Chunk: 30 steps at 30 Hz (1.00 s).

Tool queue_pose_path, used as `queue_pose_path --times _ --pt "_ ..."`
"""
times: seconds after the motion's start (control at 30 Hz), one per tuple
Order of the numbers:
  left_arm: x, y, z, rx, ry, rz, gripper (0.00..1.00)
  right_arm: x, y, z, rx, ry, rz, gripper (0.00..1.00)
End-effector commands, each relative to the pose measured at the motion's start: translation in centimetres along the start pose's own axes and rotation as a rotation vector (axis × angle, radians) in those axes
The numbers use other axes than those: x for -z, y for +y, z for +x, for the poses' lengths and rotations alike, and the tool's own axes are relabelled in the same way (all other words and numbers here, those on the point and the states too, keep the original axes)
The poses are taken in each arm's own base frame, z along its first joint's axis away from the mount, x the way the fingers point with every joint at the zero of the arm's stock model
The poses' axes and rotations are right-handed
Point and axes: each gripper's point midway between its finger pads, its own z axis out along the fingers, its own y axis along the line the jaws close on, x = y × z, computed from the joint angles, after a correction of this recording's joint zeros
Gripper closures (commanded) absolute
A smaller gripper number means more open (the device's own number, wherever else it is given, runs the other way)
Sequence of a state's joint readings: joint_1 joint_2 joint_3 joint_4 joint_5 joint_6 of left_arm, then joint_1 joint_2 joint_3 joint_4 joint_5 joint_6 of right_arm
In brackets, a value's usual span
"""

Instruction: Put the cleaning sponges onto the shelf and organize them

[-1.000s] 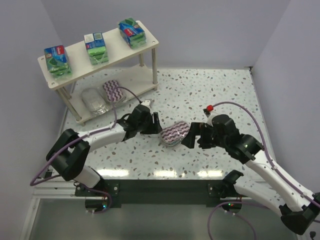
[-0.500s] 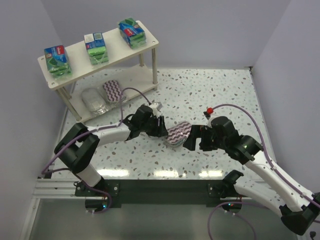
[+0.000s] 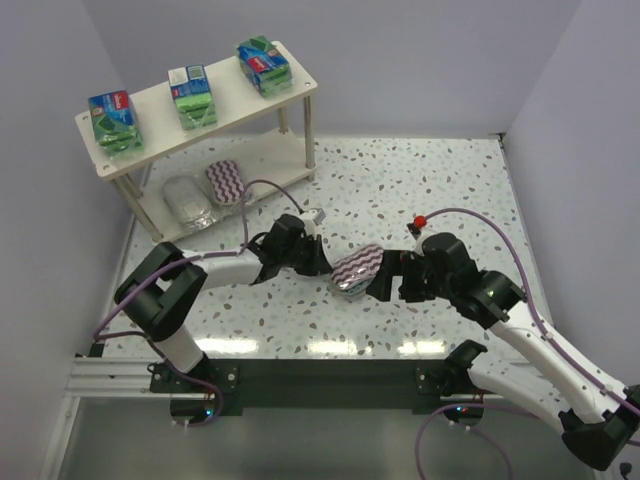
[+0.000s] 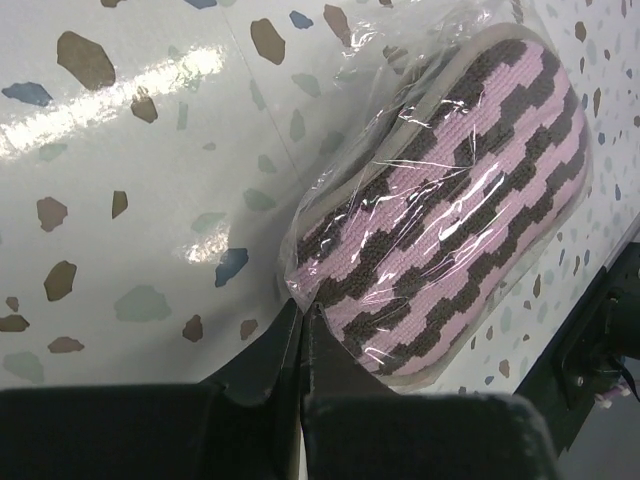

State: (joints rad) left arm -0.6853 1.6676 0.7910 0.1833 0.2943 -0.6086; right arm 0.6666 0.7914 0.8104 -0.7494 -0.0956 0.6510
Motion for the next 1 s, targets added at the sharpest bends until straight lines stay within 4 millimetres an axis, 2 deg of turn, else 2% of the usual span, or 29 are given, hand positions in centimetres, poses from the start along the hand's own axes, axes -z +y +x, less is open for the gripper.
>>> queue_pose_path --times 0.0,0.17,0.2,0.27,0.3,0.4,0.6,0.77,0.97 --pt "0.9 -0.7 -0.1 0.015 -0.018 0.031 1.00 0.5 0.0 -0.2 -0.006 -0.011 0.009 0.02" --pt "3.1 -0.8 -3.0 0.106 -0.131 -0.014 1.00 1.0 0.0 -0.8 -0.011 -0.030 0.021 0.02" --pt "4.2 -1.6 -4.2 0.146 -0.180 -0.004 1.00 1.0 -0.1 -0.7 -0.012 -0.026 0.026 0.02" --pt "5.4 -1.2 -6.0 0.193 -0.255 -0.044 1.00 1.2 0.0 -0.8 -0.013 -0.028 0.028 0.02" --pt "6.5 -1.9 -7.1 0.220 -0.302 -0.030 1.00 1.3 -0.1 -0.9 -0.013 -0.030 0.031 0.02" --pt "8.5 -2.1 -9.4 0.310 -0.397 -0.051 1.00 1.5 -0.1 -0.9 -0.016 -0.036 0.031 0.02" --pt "11.9 -0.8 -13.9 0.467 -0.613 -0.105 1.00 1.9 -0.1 -1.0 -0.020 -0.045 0.033 0.02" --pt "14.1 2.0 -17.1 0.599 -0.768 -0.151 1.00 2.1 -0.3 -0.8 -0.019 -0.044 0.036 0.02" --pt "16.8 3.5 -21.3 0.650 -0.962 -0.111 1.00 2.2 -0.6 -0.5 -0.013 -0.043 0.040 0.02"
